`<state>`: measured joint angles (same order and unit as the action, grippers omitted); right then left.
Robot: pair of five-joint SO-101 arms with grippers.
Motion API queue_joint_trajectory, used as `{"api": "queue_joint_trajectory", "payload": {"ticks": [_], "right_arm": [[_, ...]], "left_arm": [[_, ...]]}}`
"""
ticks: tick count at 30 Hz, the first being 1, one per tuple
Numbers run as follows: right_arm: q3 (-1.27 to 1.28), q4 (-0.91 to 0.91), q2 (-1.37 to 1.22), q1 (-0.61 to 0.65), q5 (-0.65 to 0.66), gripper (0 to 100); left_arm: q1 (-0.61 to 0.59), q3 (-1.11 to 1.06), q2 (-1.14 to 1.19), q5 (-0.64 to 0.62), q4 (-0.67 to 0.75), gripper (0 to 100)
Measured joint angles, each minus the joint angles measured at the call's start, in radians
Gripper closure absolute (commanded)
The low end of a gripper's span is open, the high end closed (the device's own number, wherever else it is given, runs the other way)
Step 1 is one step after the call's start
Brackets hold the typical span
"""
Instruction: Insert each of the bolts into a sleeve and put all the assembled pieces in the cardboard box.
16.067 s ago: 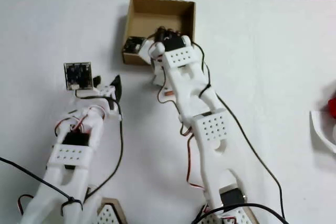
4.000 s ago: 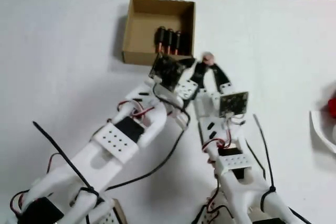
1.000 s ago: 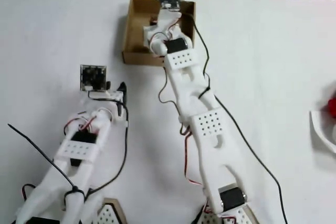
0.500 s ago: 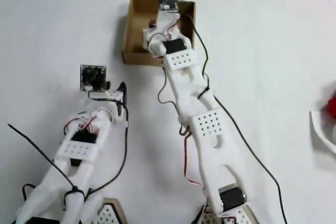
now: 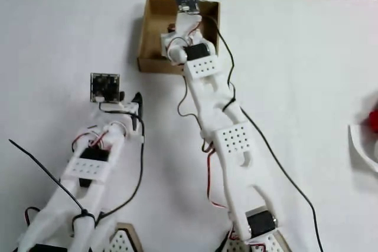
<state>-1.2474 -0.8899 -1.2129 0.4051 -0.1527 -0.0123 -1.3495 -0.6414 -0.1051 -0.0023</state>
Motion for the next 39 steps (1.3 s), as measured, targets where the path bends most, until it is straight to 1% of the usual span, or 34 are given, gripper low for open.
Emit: {"api": "queue_joint_trajectory", "payload": {"ticks": [4,9,12,16,24,26,29,31,39], "right_arm": [[0.000,0.000,0.000,0.002,0.003,97.4],[-0.012,0.012,-0.051,0.031,0.087,97.4],[-0.012,0.055,-0.080,0.048,0.103,97.4],[-0.012,0.100,-0.087,0.048,0.103,97.4],[-0.012,0.117,-0.087,0.049,0.106,97.1],[-0.012,0.126,-0.087,0.049,0.106,93.3],[-0.012,0.129,-0.087,0.049,0.106,83.2],[-0.014,0.132,-0.087,0.049,0.106,79.4],[-0.020,0.153,-0.086,0.046,0.106,82.8]], "left_arm": [[0.000,0.000,0.000,0.000,0.000,85],[0.000,0.000,0.000,0.000,0.000,85],[0.000,0.000,0.000,0.000,0.000,85],[0.000,0.000,0.000,0.000,0.000,85],[0.000,0.000,0.000,0.000,0.000,85],[0.000,0.000,0.000,0.000,0.000,85],[-0.002,0.000,0.000,0.000,0.000,85],[0.000,0.000,0.000,0.000,0.000,85],[0.000,0.000,0.000,0.000,0.000,85]]}}
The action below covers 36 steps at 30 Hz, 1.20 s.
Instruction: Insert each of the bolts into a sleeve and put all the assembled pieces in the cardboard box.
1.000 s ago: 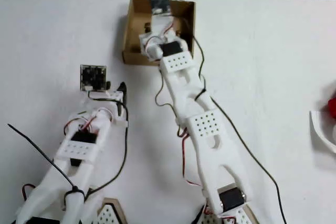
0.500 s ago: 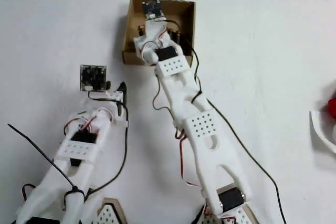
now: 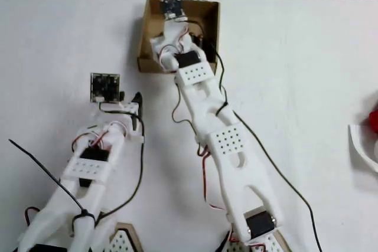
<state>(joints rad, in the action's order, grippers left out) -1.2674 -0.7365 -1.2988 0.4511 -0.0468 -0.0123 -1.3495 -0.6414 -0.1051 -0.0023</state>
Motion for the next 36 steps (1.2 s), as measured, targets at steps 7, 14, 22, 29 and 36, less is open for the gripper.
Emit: {"api": "queue_joint_trajectory", "payload": {"ticks": [7,14,22,29,36], "right_arm": [[-0.100,0.014,0.000,-0.023,0.000,82.8],[-0.345,-0.166,0.003,-0.071,0.000,82.8],[-0.358,-0.517,0.137,-0.190,0.000,82.9],[-0.359,-0.812,0.341,-0.318,0.000,82.9],[-0.359,-1.010,0.552,-0.342,0.003,83.0]], "left_arm": [[0.000,0.000,0.000,0.000,0.000,85],[0.000,0.000,0.000,0.000,0.000,85],[0.000,-0.005,-0.057,0.000,0.000,85],[0.000,-0.106,-0.348,0.000,-0.054,85],[0.000,-0.187,-0.773,0.000,-0.275,85]]}}
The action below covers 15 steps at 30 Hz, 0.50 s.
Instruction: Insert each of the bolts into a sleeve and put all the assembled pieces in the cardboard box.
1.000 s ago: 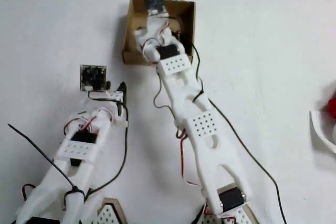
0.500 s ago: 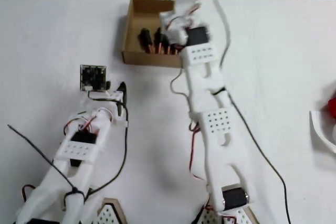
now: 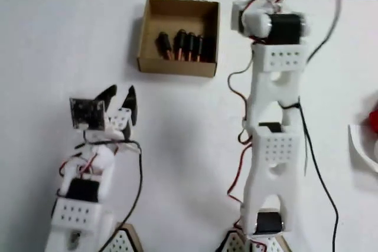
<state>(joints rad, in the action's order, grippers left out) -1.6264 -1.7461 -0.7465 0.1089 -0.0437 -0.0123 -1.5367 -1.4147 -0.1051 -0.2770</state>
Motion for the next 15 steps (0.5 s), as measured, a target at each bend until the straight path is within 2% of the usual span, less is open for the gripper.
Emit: {"api": "queue_joint_trajectory", "payload": {"ticks": [4,7,11,15], "right_arm": [[0.000,-0.002,0.137,0.006,0.000,83.0],[0.009,-0.003,0.269,0.005,0.000,83.0],[0.173,-0.003,0.500,0.005,0.000,83.0],[0.542,-0.003,0.813,0.005,0.000,85.1]], "left_arm": [[0.000,0.000,-0.272,0.000,-0.298,85],[-0.003,0.011,-0.353,0.000,-0.496,85],[-0.002,0.057,-0.374,0.000,-0.634,85],[-0.002,0.083,-0.374,0.000,-0.680,85]]}}
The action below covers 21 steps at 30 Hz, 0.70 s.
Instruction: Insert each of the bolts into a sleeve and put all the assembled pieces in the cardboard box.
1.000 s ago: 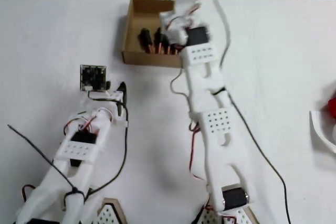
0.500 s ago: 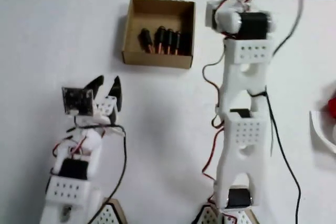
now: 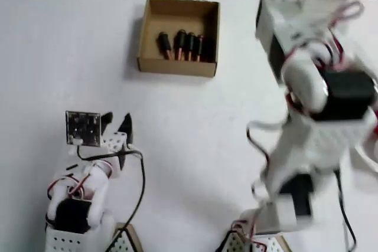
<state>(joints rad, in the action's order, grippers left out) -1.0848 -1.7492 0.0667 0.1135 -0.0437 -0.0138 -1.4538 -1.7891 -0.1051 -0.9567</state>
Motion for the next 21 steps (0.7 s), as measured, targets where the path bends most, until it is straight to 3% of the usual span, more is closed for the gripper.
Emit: {"api": "queue_joint_trajectory", "payload": {"ticks": [4,9,13,18,21], "right_arm": [[0.543,0.009,0.354,-0.002,-0.051,94.0],[1.277,0.224,0.787,-0.060,-0.094,89.0],[1.792,0.440,1.172,-0.103,-0.005,84.5],[2.234,0.635,1.640,-0.170,0.052,83.6],[2.351,0.715,1.669,-0.204,0.058,83.4]], "left_arm": [[0.000,0.000,0.000,0.000,-0.003,85],[0.002,-0.005,0.000,0.000,-0.005,85],[0.000,-0.091,-0.002,0.000,0.035,85],[0.002,-0.184,-0.002,0.000,0.112,85],[0.000,-0.190,-0.002,0.000,0.140,85]]}}
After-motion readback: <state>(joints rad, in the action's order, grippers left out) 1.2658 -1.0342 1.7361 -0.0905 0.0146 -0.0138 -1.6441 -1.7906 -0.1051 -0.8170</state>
